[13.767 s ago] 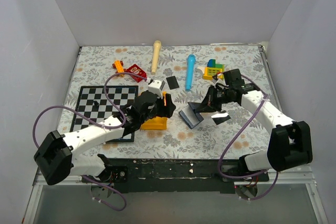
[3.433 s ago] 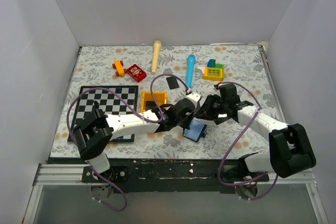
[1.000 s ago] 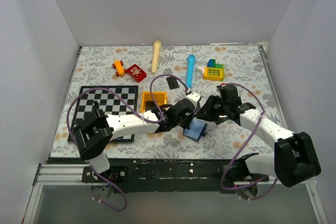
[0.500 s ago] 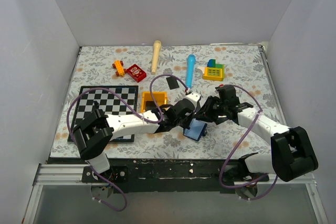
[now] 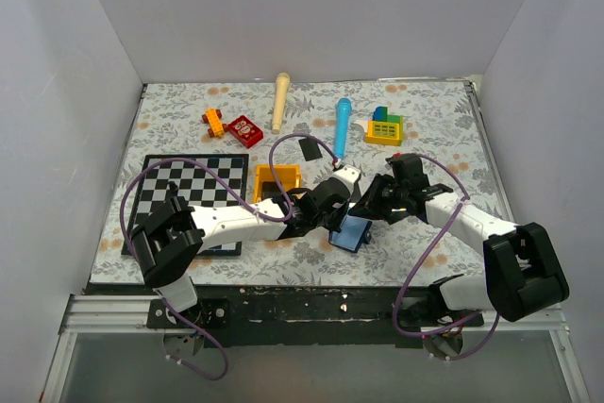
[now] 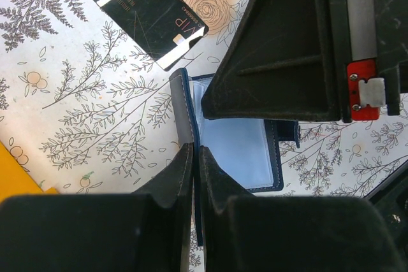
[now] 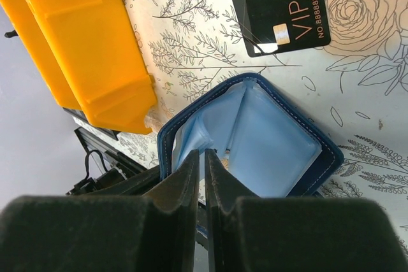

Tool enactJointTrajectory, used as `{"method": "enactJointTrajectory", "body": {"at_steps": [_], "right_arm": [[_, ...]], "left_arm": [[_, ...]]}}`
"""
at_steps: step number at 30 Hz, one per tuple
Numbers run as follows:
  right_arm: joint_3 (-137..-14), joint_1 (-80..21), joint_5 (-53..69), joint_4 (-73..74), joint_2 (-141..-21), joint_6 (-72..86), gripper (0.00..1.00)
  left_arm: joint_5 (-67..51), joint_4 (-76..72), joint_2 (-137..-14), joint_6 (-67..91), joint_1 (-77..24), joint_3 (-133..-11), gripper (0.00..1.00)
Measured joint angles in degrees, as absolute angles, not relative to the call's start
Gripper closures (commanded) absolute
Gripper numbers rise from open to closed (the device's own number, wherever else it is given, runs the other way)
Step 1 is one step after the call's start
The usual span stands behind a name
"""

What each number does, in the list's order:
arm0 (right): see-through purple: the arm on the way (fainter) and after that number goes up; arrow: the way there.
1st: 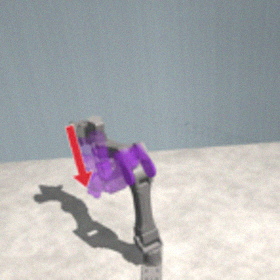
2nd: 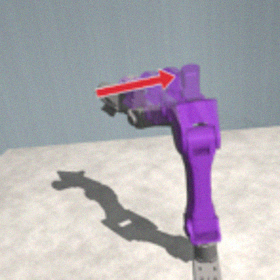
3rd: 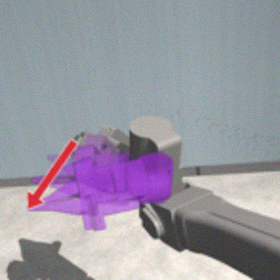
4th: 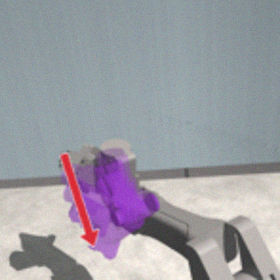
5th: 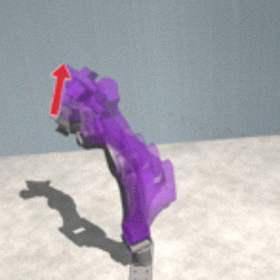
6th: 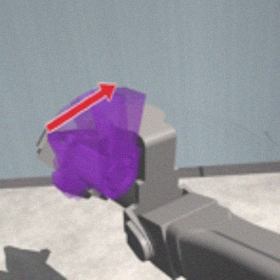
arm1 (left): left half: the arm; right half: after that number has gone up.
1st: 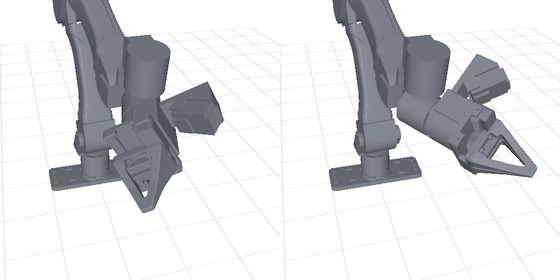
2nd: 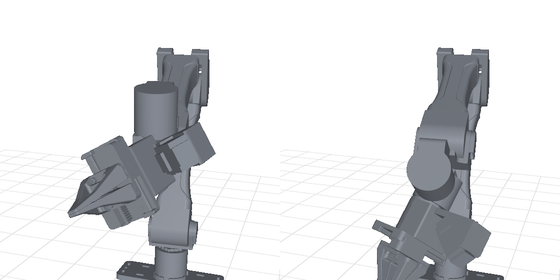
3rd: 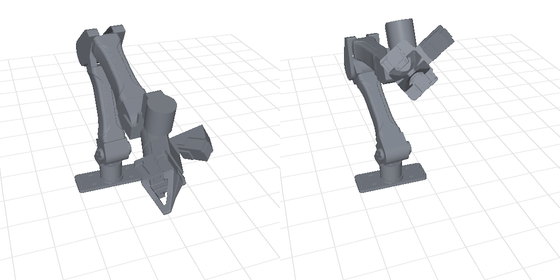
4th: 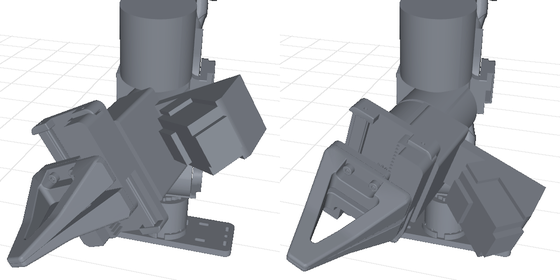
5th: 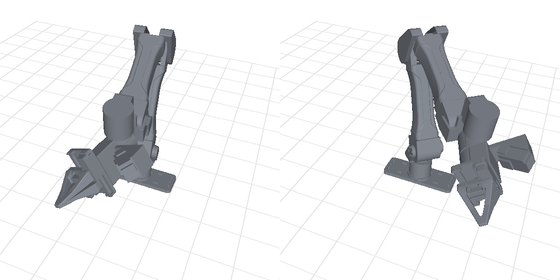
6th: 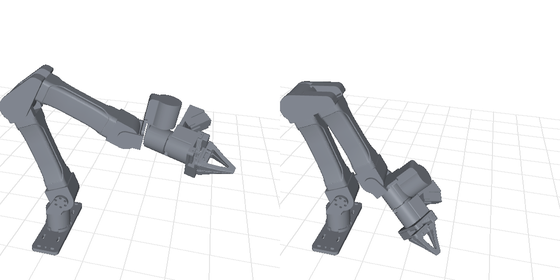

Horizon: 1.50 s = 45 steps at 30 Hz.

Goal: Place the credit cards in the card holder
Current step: Open the card holder at the center of the board.

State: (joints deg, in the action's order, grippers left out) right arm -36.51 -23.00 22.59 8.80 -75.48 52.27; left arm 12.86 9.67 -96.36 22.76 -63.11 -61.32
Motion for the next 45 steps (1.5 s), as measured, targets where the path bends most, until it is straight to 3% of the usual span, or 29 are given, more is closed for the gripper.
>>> {"method": "enactJointTrajectory", "body": {"at_steps": [11, 45], "right_arm": [[-35.9, -23.0, 22.6, 7.9, -75.5, 52.5, 0.8], [-35.8, -23.0, 22.5, 4.3, -76.8, 56.5, 0.79]], "left_arm": [[12.9, 9.7, -96.4, 22.8, -63.1, -61.3, 1.0], [13.1, 9.8, -96.4, 22.7, -63.0, -61.3, 1.0]]}}
